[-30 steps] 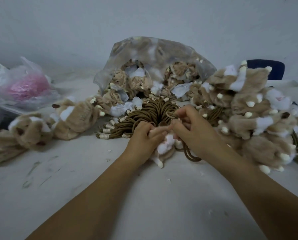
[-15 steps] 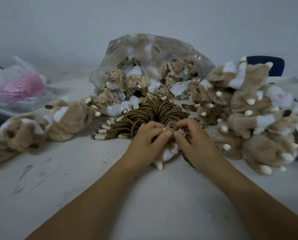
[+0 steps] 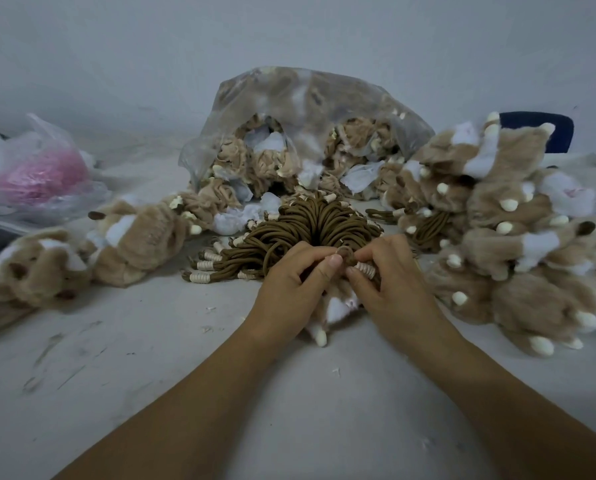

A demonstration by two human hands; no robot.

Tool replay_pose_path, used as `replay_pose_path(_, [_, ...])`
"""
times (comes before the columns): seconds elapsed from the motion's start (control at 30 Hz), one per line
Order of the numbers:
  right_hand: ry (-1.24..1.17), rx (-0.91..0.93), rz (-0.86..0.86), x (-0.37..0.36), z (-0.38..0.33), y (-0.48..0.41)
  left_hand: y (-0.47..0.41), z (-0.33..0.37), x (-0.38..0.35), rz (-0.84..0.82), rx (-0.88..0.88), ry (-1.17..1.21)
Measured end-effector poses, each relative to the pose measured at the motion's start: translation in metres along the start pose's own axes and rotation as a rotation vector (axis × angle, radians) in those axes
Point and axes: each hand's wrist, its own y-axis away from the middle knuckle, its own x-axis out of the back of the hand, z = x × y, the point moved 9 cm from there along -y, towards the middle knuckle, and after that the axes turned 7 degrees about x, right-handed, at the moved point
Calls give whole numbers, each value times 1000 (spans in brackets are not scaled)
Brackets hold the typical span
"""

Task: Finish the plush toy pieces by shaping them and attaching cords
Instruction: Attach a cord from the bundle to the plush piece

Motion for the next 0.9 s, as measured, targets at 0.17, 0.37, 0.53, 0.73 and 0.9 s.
replay_pose_path(0.17, [51,47,-17,3,-9,-4,-2,-10,4,12,108,119])
replay_pose_path(0.37, [183,92,-99,1,-17,-7,-2,-17,2,-6,212,282])
replay_pose_path(0.53, [211,117,-35,4,-26,-8,-3,-25,1,4,283,385])
replay_pose_path(0.73, [179,126,-17,5,-26,-7,-2,-29,-8,-64,355,485])
replay_pose_path(0.9, [148,158,-22,2,-32,-7,-1,-31,-11,-94,395,544])
